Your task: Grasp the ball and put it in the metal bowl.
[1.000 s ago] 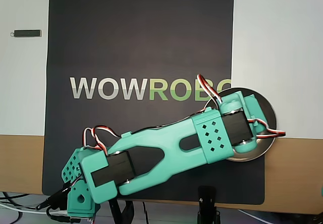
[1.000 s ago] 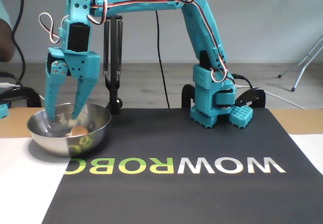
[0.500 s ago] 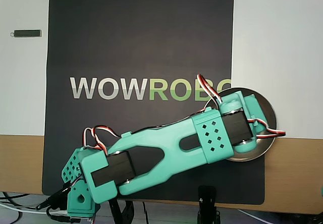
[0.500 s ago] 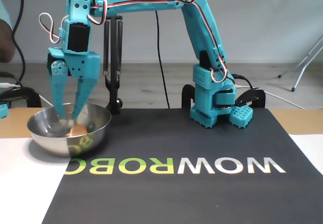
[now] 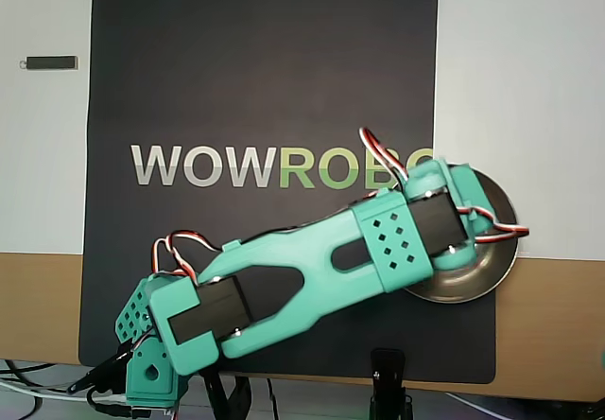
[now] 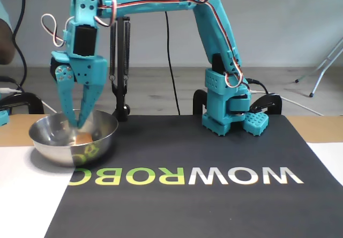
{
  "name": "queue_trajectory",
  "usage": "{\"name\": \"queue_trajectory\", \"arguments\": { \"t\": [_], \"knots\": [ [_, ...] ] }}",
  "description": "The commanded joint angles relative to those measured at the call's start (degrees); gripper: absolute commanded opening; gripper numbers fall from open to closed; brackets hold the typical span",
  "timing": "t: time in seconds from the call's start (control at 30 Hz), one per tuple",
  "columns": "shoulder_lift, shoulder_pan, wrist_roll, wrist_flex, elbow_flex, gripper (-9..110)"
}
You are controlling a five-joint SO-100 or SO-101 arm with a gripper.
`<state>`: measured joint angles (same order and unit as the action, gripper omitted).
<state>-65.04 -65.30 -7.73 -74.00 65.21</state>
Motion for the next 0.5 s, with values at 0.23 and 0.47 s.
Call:
{"name": "queue_trajectory", "arguments": {
  "t": [0.23,0.47],
  "knots": [
    [-2.4,5.2,0.5,-3.5,-1.6,0],
    [-7.0,10.5,0.6,-8.6,-1.3,0]
  ]
}}
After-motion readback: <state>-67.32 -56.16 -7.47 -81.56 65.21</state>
